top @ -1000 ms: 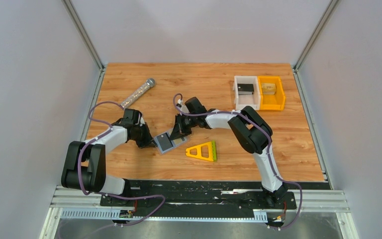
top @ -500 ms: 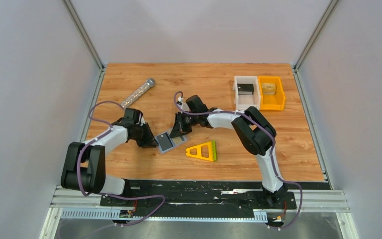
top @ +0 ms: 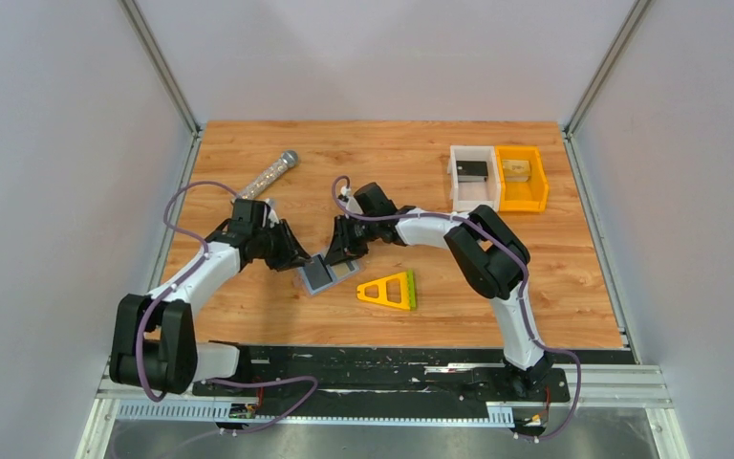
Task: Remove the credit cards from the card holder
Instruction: Remove the credit card from the card holder.
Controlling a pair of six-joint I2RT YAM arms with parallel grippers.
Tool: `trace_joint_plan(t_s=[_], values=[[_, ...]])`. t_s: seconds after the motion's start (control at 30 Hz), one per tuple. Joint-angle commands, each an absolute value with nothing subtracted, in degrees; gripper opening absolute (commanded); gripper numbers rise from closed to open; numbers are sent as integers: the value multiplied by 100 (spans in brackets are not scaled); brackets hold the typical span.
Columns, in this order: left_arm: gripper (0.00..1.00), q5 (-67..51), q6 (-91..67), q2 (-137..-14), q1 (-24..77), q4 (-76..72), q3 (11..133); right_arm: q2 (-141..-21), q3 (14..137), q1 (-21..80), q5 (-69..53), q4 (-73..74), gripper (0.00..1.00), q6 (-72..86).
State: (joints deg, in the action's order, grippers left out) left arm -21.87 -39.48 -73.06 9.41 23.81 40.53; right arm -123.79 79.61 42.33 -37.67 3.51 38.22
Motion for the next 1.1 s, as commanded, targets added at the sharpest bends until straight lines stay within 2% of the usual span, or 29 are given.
trace_joint_plan(t_s=[0.0, 0.17, 0.3, 1.07], values=[[29, -2536, -3978, -7747, 958, 1694, 3895, -12329, 8273, 4279, -3594, 425, 22, 3700], [7, -2345, -3884, -8345, 958, 1655, 3832, -12412, 8328, 4296, -3597, 469, 22, 3718], [0, -2127, -3825, -8514, 959, 1691, 3773, -12466, 8362, 4332, -3604, 500, 22, 3701], [0, -1459, -3689, -8057, 962, 2263, 3740, -12674, 8542, 4456, -3212, 825, 23, 3612]])
